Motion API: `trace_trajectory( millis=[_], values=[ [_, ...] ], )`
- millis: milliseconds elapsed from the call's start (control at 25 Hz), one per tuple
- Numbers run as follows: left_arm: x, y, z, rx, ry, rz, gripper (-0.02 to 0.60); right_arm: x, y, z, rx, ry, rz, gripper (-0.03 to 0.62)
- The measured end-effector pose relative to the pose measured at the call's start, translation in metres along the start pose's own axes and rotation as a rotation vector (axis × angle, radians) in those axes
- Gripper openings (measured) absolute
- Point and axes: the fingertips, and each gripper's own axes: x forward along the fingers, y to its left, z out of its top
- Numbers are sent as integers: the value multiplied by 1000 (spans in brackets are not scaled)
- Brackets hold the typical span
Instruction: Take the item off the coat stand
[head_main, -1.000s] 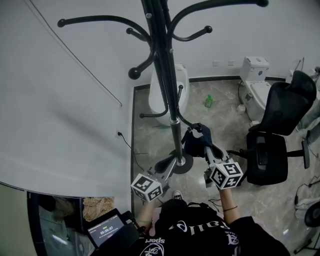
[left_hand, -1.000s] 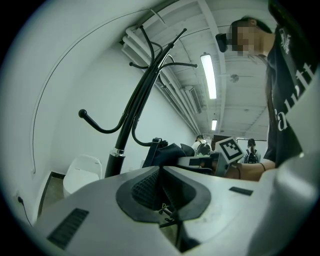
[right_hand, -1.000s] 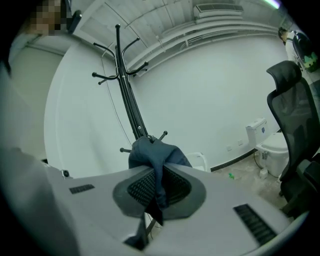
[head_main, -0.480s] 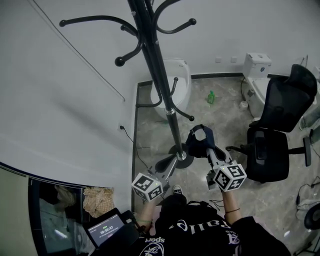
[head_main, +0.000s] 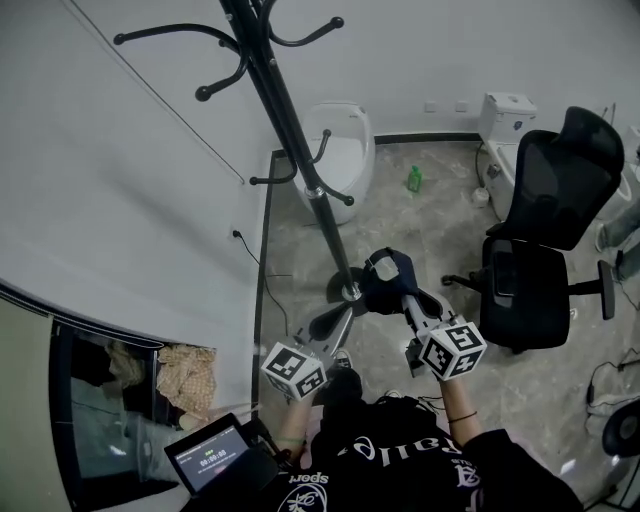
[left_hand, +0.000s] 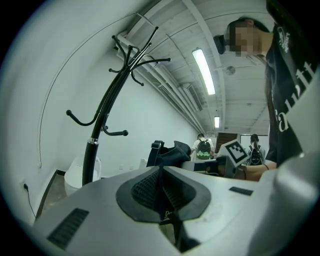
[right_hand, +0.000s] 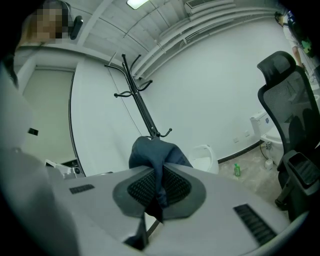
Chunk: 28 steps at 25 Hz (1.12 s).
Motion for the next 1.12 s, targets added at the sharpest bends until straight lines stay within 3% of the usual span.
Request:
trace_trajectory(
  millis=[360, 560, 800, 1120],
  values=[
    [-17, -68, -39, -59, -22, 67, 5, -65, -1, -21, -8, 70, 67, 25],
    [-31, -94, -41, -43, -21, 84, 5, -85, 4, -26, 22, 68, 89, 25],
    [-54, -103, -40, -53, -8, 126, 5, -94, 17, -35, 45, 65, 103, 25],
    [-81, -112, -56, -71, -13, 113, 5, -111, 38, -53, 52, 77, 96, 25]
  ],
)
